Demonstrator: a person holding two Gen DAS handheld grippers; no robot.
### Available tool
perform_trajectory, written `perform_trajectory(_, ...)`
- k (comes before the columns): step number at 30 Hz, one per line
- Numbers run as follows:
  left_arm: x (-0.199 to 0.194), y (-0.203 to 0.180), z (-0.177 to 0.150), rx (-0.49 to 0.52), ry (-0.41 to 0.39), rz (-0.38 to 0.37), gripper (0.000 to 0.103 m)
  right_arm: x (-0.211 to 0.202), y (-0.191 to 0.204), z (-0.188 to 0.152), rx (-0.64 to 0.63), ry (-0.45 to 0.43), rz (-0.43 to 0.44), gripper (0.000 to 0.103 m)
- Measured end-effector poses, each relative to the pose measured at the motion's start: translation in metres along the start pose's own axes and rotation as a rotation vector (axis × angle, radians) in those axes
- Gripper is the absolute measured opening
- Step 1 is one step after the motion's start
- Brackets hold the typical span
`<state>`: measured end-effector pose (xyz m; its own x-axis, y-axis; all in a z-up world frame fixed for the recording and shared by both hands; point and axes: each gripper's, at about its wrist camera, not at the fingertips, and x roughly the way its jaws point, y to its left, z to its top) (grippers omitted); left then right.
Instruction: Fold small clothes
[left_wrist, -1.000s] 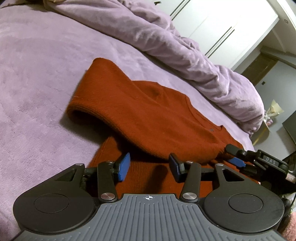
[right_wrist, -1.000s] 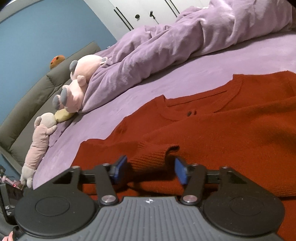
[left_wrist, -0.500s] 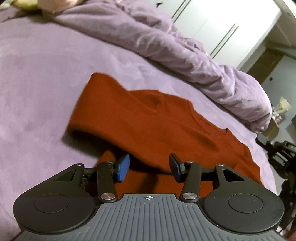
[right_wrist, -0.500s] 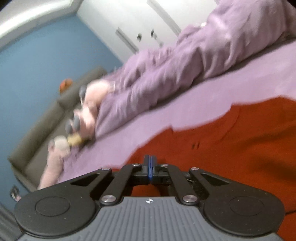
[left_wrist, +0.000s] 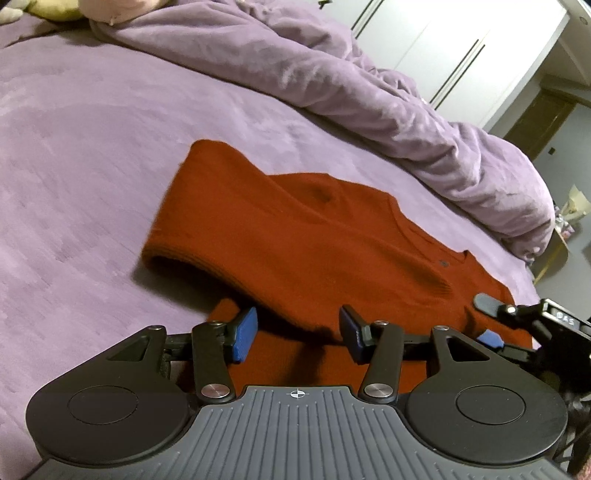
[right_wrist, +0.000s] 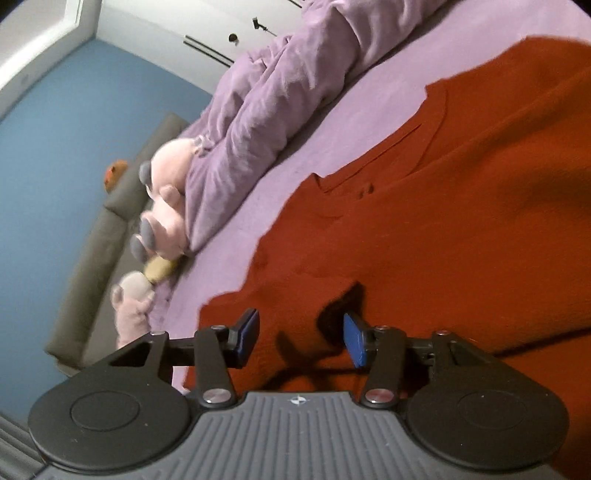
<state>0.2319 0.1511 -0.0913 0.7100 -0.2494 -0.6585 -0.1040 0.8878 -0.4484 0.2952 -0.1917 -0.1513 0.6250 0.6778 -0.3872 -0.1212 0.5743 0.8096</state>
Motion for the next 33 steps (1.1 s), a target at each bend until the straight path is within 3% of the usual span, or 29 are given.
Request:
perform_trajectory(2, -0.001, 0.0, 0.001, -0.006, -0.003, 0.005, 0.054, 0.007, 0.005, 0.001, -0.013, 0.016, 0.034, 0.009)
perform_trajectory(3, -0.001, 0.0, 0.001, -0.007, -0.003, 0.004, 0.054, 0.008, 0.009, 0.001, -0.022, -0.004, 0.041, 0.005)
perform_trajectory(10, -0.005, -0.009, 0.006, 0.027, -0.02, 0.017, 0.055, -0.042, 0.034, 0.024, -0.177, -0.228, -0.072, 0.004)
perform_trajectory(13, -0.007, -0.015, 0.008, 0.046, -0.028, 0.008, 0.055, -0.076, 0.022, 0.037, -0.201, -0.297, -0.198, 0.003)
perform_trajectory(17, -0.003, -0.025, 0.008, 0.068, -0.024, 0.009, 0.056, -0.095, -0.006, 0.044, -0.177, -0.267, -0.389, 0.004)
perform_trajectory(21, -0.001, -0.034, 0.007, 0.087, -0.018, 0.008, 0.056, -0.102, -0.03, 0.033, -0.099, -0.219, -0.383, 0.01)
perform_trajectory(23, -0.002, -0.039, 0.008, 0.106, -0.015, 0.009, 0.057, -0.103, -0.038, 0.029, -0.075, -0.213, -0.36, 0.04)
perform_trajectory(27, 0.002, -0.044, 0.01, 0.125, -0.003, 0.024, 0.058, -0.095, -0.044, 0.024, -0.055, -0.19, -0.283, 0.05)
perform_trajectory(30, 0.005, -0.047, 0.01, 0.117, 0.013, 0.028, 0.058, -0.085, -0.038, 0.025, -0.067, -0.168, -0.281, 0.049)
perform_trajectory(31, 0.006, -0.048, 0.01, 0.119, 0.012, 0.028, 0.058, -0.08, -0.034, 0.026, -0.074, -0.158, -0.278, 0.044)
perform_trajectory(32, 0.005, -0.05, 0.01, 0.124, 0.009, 0.028, 0.058, -0.077, -0.03, 0.026, -0.092, -0.155, -0.286, 0.029)
perform_trajectory(33, 0.005, -0.052, 0.01, 0.13, 0.006, 0.029, 0.058, -0.073, -0.026, 0.026, -0.116, -0.144, -0.304, 0.021)
